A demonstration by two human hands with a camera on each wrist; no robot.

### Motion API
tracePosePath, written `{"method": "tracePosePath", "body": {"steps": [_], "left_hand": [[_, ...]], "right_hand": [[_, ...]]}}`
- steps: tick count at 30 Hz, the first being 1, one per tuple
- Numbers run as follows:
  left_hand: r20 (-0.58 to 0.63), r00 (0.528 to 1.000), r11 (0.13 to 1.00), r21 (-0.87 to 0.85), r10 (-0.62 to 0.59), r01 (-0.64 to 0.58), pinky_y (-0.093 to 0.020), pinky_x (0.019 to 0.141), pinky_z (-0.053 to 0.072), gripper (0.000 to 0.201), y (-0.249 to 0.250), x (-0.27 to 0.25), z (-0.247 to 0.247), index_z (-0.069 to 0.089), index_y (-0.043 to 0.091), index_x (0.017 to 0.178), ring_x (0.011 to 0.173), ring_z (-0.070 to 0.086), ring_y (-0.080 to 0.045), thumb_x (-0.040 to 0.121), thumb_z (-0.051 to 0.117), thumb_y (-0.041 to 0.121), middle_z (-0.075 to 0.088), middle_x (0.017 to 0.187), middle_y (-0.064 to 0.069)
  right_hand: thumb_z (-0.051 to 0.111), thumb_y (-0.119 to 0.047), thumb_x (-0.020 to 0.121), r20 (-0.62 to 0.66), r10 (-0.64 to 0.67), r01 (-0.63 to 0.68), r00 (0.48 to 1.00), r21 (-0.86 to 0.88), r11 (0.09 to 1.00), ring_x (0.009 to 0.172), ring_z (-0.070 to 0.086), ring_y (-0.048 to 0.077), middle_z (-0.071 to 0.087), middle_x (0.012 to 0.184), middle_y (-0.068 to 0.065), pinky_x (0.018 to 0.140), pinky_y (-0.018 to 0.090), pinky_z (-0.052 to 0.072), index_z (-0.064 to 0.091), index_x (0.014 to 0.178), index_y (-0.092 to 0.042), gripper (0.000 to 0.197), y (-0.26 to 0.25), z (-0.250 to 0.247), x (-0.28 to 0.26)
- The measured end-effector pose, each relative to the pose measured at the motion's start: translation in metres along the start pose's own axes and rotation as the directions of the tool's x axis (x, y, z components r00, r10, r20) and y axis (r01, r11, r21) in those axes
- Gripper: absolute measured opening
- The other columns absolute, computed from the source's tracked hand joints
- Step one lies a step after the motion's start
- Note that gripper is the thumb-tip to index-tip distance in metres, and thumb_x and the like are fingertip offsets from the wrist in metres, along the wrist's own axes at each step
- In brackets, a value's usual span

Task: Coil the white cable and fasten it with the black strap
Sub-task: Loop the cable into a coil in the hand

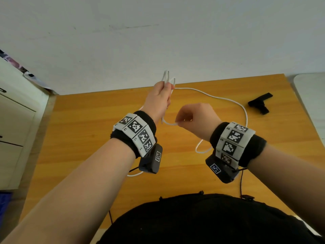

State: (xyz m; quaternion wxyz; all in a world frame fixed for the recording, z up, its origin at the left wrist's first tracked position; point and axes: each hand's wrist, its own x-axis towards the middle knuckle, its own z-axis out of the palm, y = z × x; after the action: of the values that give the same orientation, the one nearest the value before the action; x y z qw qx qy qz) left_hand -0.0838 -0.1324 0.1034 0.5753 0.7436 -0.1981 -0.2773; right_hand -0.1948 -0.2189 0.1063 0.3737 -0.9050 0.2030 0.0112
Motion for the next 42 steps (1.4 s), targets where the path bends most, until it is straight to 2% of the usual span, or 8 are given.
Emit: {"method": "tracePosePath", "body": {"steps": [7,14,18,22,29,35,37,42], "left_hand": [[0.091,0.996,0.983,0.184,0.001,-0.018,-0.035,0.066,0.038,0.023,-0.008,-0.006,0.007,0.052,0.016,0.097,0.059,0.042,-0.014,0.100,0.034,0.030,0.044,0.069,0.004],[0.145,0.983,0.983,0.162,-0.110,0.086,-0.033,0.059,0.045,0.023,-0.012,-0.010,0.011,0.050,0.014,0.097,0.072,0.053,-0.019,0.100,0.033,0.030,0.048,0.079,0.000],[0.218,0.951,0.972,0.130,-0.221,0.196,-0.035,0.063,0.056,0.027,-0.010,-0.016,0.011,0.049,0.014,0.100,0.069,0.056,-0.021,0.100,0.032,0.036,0.049,0.087,-0.006],[0.242,0.941,0.964,0.184,-0.236,0.194,-0.030,0.056,0.048,0.030,-0.010,-0.019,0.009,0.048,0.015,0.101,0.069,0.062,-0.024,0.100,0.029,0.038,0.054,0.091,-0.010],[0.246,0.934,0.953,0.223,-0.259,0.206,-0.026,0.049,0.039,0.028,-0.009,-0.024,0.009,0.047,0.013,0.101,0.047,0.055,-0.015,0.101,0.029,0.035,0.050,0.084,-0.004],[0.228,0.935,0.956,0.176,-0.270,0.234,-0.025,0.048,0.034,0.029,-0.007,-0.025,0.009,0.049,0.014,0.099,0.049,0.041,-0.015,0.101,0.030,0.035,0.048,0.080,-0.004],[0.218,0.942,0.959,0.179,-0.255,0.218,-0.025,0.047,0.033,0.028,-0.006,-0.024,0.007,0.049,0.014,0.097,0.048,0.040,-0.014,0.101,0.030,0.034,0.048,0.079,-0.004],[0.187,0.963,0.962,0.230,-0.193,0.148,-0.025,0.046,0.031,0.027,-0.002,-0.022,0.002,0.049,0.013,0.099,0.046,0.035,-0.013,0.101,0.030,0.031,0.048,0.077,-0.002]], "right_hand": [[0.065,-0.004,0.081,0.109,0.063,-0.088,0.992,0.245,0.966,0.086,0.069,0.013,0.075,0.093,0.005,0.084,0.029,0.055,0.071,0.087,-0.011,0.011,0.000,-0.005,0.001],[0.081,-0.006,0.067,0.000,0.124,-0.115,0.992,0.373,0.921,0.067,0.071,0.020,0.071,0.075,0.013,0.072,0.040,0.060,0.059,0.075,-0.006,0.023,-0.001,-0.006,-0.002],[0.084,-0.011,0.060,-0.039,0.152,-0.126,0.988,0.378,0.917,0.079,0.071,0.031,0.070,0.080,0.018,0.077,0.048,0.057,0.056,0.069,-0.009,0.030,-0.001,-0.009,-0.003],[0.083,-0.005,0.061,0.000,0.153,-0.137,0.988,0.442,0.886,0.081,0.070,0.037,0.069,0.086,0.025,0.079,0.052,0.056,0.056,0.067,-0.006,0.028,-0.002,-0.013,-0.006],[0.080,-0.006,0.066,0.022,0.128,-0.126,0.992,0.408,0.904,0.087,0.071,0.030,0.070,0.093,0.021,0.084,0.044,0.057,0.059,0.072,-0.009,0.023,0.004,-0.020,-0.006],[0.078,-0.020,0.073,0.016,0.137,-0.135,0.990,0.320,0.938,0.069,0.071,0.018,0.071,0.079,0.007,0.067,0.026,0.058,0.065,0.085,-0.007,0.022,0.014,-0.017,-0.008],[0.072,-0.028,0.079,0.073,0.151,-0.165,0.986,0.263,0.951,0.065,0.068,0.013,0.072,0.078,0.004,0.063,0.021,0.056,0.066,0.089,-0.007,0.024,0.016,-0.014,-0.009],[0.057,-0.033,0.090,0.228,0.168,-0.218,0.959,0.216,0.952,0.067,0.064,0.008,0.070,0.072,0.001,0.073,0.022,0.051,0.069,0.089,-0.010,0.026,0.025,-0.017,-0.015]]}}
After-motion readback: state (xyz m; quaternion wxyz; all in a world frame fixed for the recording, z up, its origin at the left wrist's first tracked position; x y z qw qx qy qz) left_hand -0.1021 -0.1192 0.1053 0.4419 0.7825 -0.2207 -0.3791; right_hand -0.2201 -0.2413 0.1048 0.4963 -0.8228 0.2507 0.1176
